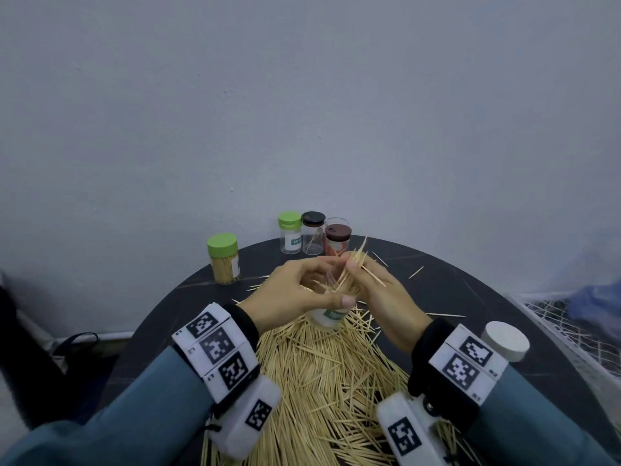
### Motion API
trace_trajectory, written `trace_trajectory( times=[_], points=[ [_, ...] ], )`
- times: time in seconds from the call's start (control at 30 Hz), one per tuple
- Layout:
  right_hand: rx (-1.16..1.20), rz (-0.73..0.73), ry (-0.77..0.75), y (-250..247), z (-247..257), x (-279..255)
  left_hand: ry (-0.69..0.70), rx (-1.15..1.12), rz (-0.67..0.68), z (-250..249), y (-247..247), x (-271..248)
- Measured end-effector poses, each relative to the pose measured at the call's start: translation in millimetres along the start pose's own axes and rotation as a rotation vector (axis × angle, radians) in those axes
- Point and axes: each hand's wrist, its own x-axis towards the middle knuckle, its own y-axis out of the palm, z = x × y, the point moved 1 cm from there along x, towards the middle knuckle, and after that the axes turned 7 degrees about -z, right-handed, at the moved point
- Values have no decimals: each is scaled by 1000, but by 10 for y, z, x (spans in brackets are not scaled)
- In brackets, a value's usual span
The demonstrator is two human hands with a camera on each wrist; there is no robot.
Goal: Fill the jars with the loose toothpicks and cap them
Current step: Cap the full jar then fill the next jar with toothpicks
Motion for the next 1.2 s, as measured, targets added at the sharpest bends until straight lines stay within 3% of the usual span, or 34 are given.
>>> trace_trajectory(
  times=[0.5, 0.67, 0.97, 1.07, 1.2],
  points=[
    [-70, 2, 54, -29, -15, 50, 13, 63, 86, 34, 52, -8],
    [-100, -12, 31, -37, -21, 63, -19, 56, 46, 45, 42, 9],
    [-152, 56, -55, -103, 18, 66, -60, 34, -165, 89, -28, 36],
    [-101, 0, -149, -111, 11, 74, -46, 47, -178, 79, -32, 34],
    [-267, -141, -225, -174, -17, 121, -45, 99, -209, 96, -50, 39]
  ],
)
